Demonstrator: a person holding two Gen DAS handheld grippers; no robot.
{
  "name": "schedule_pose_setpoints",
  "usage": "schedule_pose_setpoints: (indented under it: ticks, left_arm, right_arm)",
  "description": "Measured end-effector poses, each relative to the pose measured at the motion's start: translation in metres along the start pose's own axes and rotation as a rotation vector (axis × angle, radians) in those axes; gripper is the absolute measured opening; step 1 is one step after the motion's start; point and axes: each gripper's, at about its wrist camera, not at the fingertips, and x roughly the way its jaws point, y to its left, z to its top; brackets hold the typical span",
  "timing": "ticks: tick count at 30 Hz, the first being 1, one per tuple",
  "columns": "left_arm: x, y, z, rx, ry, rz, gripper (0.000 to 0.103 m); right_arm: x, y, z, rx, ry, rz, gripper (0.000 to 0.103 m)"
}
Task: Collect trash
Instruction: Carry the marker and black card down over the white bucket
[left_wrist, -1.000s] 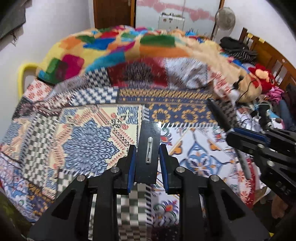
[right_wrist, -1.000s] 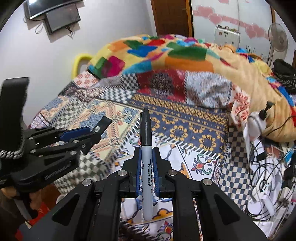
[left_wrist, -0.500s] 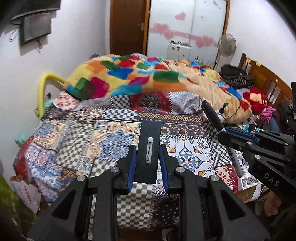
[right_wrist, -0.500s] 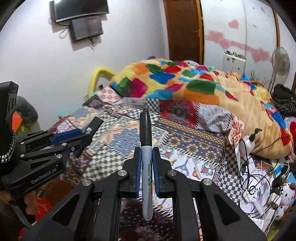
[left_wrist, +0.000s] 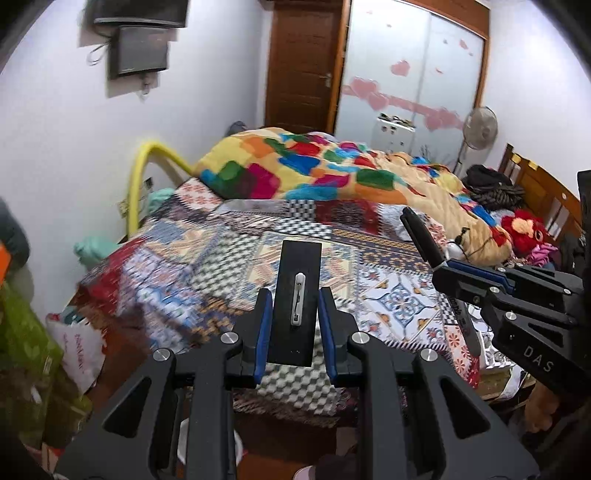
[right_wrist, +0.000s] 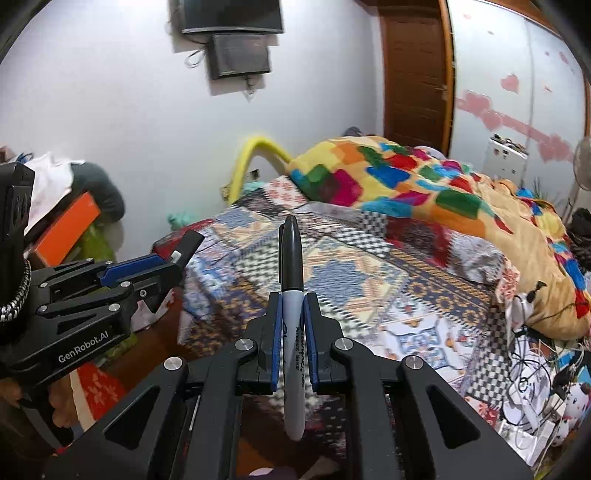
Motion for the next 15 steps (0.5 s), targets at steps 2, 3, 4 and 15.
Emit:
schedule_pose_setpoints:
  ticks: [2,3,4,15]
  left_arm:
    - [-0.014,0.017,-0.01,-0.017,-0.004,0.019,0.024]
    - [-0.019,0.023,-0.013,-0.022,-0.005,0.028,0.024]
    - [-0.024,0.03,-0.017,-0.027,-0.005,0.038,0.024]
    - [-0.062,0.115,-0.077,-0.123,0.027,0.131,0.024]
  right_arm:
    - [0.001,0.016,-0.003,-0.019,0.005,0.015,0.011]
    - [0.003,0.025,-0.005,-0.03,0.011,0.026,0.011]
    - [0.005,0.034,-0.006,-0.04,0.017,0.037,0.011]
    - [0.033,0.124,-0.024,-0.147,0.08,0.133,0.011]
